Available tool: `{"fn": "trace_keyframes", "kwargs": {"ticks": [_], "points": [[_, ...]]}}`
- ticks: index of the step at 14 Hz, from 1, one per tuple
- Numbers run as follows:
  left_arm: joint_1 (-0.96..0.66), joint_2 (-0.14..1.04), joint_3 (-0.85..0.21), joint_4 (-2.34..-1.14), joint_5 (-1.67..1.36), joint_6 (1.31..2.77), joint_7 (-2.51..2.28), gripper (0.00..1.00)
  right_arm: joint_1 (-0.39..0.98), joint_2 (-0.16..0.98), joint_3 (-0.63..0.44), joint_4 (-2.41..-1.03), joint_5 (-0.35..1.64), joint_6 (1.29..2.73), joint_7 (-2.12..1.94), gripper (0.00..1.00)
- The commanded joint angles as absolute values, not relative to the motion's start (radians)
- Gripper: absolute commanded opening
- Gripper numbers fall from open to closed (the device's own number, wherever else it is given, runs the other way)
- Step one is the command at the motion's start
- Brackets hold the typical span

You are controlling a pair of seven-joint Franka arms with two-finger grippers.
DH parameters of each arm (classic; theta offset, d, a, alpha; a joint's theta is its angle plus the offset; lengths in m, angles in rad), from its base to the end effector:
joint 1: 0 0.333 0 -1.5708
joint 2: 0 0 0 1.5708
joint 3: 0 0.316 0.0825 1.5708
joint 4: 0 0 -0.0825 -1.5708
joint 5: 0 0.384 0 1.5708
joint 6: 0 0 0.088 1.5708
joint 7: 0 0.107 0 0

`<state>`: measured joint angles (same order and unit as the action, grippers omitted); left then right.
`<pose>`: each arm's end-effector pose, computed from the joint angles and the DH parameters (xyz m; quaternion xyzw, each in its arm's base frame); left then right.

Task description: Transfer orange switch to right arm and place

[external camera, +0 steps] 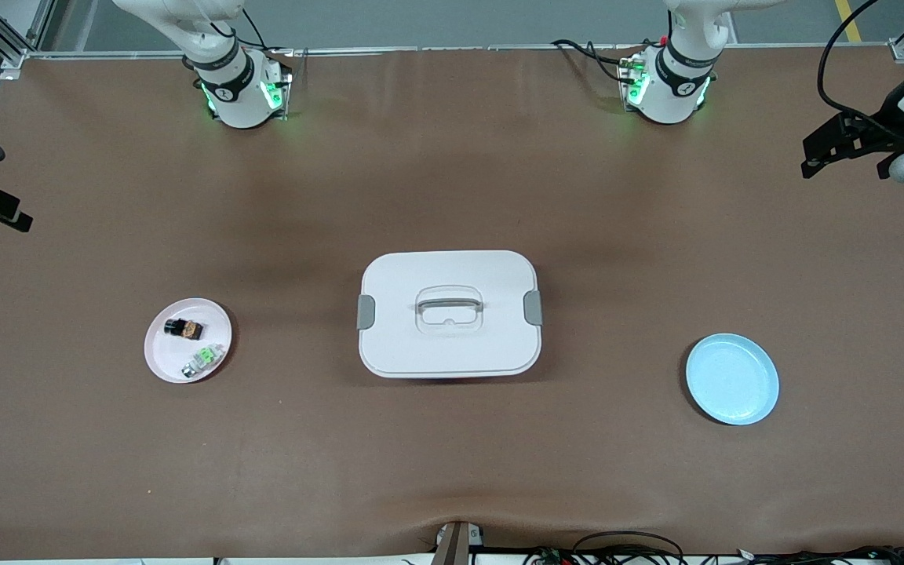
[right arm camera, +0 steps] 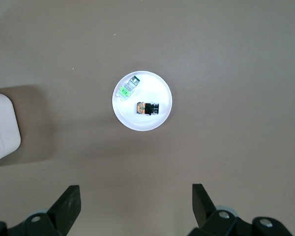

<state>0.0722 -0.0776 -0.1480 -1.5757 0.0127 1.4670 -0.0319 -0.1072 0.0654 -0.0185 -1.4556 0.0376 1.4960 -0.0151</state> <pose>0.5180 -0.0413 0.6545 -0.9996 0.0211 0.0153 0.0129 0.5638 -0.0666 0.6354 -0.9983 0.0541 0.0112 0.0190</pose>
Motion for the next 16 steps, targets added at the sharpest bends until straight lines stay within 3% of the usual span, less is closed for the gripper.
{"fn": "trace_keyframes", "kwargs": {"ticks": [1, 16], "points": [[0.075, -0.115, -0.146, -1.603, 0.029, 1.463, -0.009, 1.00, -0.121, 0.026, -0.003, -1.505, 0.040, 1.519, -0.003, 1.00], [0.074, -0.092, -0.146, -1.548, 0.014, 1.457, 0.003, 1.00, -0.107, -0.044, 0.003, -1.583, 0.015, 1.571, -0.005, 1.00]]}}
